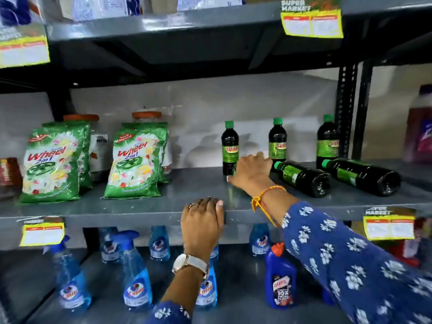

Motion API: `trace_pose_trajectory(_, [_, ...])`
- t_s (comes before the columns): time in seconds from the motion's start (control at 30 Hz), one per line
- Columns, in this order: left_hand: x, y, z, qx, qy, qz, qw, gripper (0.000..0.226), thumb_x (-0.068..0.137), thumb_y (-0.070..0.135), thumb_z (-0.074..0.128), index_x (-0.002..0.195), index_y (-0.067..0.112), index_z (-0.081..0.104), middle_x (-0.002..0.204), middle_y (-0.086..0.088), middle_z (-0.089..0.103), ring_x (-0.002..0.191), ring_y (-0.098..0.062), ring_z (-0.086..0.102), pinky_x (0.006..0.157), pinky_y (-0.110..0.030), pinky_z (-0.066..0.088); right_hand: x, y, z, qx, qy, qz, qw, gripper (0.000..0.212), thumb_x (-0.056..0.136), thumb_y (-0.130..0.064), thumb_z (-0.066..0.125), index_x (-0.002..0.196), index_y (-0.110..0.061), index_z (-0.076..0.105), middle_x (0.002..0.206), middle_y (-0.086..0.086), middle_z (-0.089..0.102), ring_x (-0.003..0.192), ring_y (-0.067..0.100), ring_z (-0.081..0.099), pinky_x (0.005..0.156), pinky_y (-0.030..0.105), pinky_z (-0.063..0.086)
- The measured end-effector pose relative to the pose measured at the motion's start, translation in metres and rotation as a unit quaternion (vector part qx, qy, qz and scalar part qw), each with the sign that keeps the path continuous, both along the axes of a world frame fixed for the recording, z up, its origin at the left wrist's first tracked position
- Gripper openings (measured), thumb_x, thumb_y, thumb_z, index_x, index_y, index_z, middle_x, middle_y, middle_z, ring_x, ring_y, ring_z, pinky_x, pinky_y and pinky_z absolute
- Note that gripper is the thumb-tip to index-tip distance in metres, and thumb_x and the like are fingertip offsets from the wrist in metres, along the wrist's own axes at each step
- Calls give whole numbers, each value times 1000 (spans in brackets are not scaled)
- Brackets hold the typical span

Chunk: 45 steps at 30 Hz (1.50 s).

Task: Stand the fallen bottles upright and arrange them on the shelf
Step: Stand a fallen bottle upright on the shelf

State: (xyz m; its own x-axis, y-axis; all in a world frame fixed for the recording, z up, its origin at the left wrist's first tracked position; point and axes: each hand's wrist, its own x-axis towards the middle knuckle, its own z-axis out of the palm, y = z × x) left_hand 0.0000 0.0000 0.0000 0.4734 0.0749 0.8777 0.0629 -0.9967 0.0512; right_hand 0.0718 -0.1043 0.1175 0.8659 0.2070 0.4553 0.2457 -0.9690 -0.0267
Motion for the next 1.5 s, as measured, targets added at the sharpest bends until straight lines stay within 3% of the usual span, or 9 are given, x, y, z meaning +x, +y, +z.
trace_pose_trajectory(0.1, [6,1,-3,-12,-42,-1,999,34,88,25,39,74,14,68,75,-3,71,67,-25,64,64,-34,38,15,21,-5,-91,45,-111,989,44,80,-37,60,115,-11,58,113,8,62,106,31,53,72,35,36])
trace_pose_trajectory(0.23, [9,3,-5,-4,-58,7,998,35,88,26,39,74,14,69,74,-3,71,67,-24,64,65,-35,36,27,18,-10,-136,15,-99,986,35,79,-17,58,113,-11,61,110,7,66,99,30,63,75,32,48])
trace_pose_trajectory(0.43, [8,2,-6,-17,-20,9,1000,35,89,27,38,73,16,67,75,-1,71,67,-23,63,66,-35,40,21,-34,-11,196,16,31,980,57,63,-59,69,97,-14,62,101,12,69,94,31,64,71,33,48])
trace_pose_trajectory(0.63, [7,1,-5,-32,-4,5,999,37,89,27,35,77,16,68,74,-2,70,66,-23,62,66,-35,42,33,-42,-45,443,71,223,866,39,69,-38,76,100,-20,60,101,3,72,93,19,68,83,38,55])
trace_pose_trajectory(0.77, [7,0,-6,-33,-7,4,999,39,90,27,34,79,15,69,78,-2,71,68,-22,63,69,-35,42,32,-42,-46,464,115,271,835,37,76,-23,74,109,-16,59,107,3,68,90,11,63,68,11,49])
trace_pose_trajectory(0.97, [5,-2,-5,-37,-14,4,999,36,89,26,36,79,14,69,79,-3,72,70,-22,64,71,-34,43,33,-39,-47,422,131,218,870,93,42,-68,80,113,-17,50,104,-4,64,95,13,62,86,37,52])
trace_pose_trajectory(1.17, [4,-4,-6,-36,-10,17,999,38,90,26,35,80,14,69,82,-3,72,73,-22,65,72,-35,41,27,-42,-45,404,168,232,869,45,67,-20,77,107,-22,56,106,3,65,105,22,61,88,31,46])
trace_pose_trajectory(1.33, [5,-5,-7,-36,-12,26,999,37,91,25,35,81,13,68,82,-4,72,74,-23,64,74,-36,41,24,-42,-43,392,168,243,871,64,54,-42,85,103,-25,48,107,-3,59,103,18,57,94,39,47])
trace_pose_trajectory(1.5, [6,-5,-8,-35,-24,27,999,37,90,24,35,81,13,69,82,-5,72,74,-24,64,75,-36,40,24,-44,-42,420,176,254,853,34,65,-14,80,77,-29,51,102,1,65,103,24,61,96,41,47])
